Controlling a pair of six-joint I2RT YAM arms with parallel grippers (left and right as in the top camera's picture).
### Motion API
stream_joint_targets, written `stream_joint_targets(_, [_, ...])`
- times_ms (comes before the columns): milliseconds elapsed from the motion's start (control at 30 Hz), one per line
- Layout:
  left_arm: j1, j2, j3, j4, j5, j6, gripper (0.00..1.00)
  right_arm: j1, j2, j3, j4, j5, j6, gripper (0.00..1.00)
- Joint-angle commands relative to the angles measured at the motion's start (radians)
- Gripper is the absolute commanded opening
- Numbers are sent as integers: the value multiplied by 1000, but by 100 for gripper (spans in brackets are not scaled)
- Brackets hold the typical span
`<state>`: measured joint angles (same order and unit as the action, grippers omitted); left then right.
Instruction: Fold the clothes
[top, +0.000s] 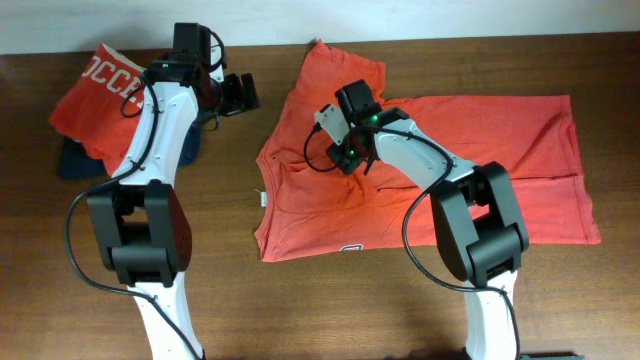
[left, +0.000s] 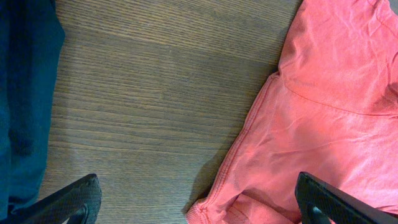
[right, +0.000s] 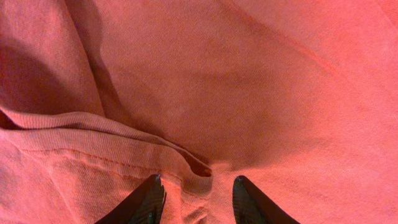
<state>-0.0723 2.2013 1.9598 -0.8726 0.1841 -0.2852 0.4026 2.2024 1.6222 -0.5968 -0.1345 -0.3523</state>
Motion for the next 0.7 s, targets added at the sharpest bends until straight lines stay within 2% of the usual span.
stream_joint_targets(0, [3,3,15,0,11,-10,99,-5,16,-12,4,-16,14,41])
stream_joint_targets(300, [3,3,15,0,11,-10,99,-5,17,-29,14,-16,13,39])
stream_joint_targets(433, [3,3,15,0,11,-10,99,-5,17,-29,19,-16,14,33])
stream_joint_targets(500, [3,3,15,0,11,-10,99,-5,17,-29,18,-16,14,26])
stream_joint_targets(600, [3,3,15,0,11,-10,99,-5,17,-29,19,-15,14,24])
stream_joint_targets(667, [3,3,15,0,11,-10,99,-5,16,-29,32,-14,13,16])
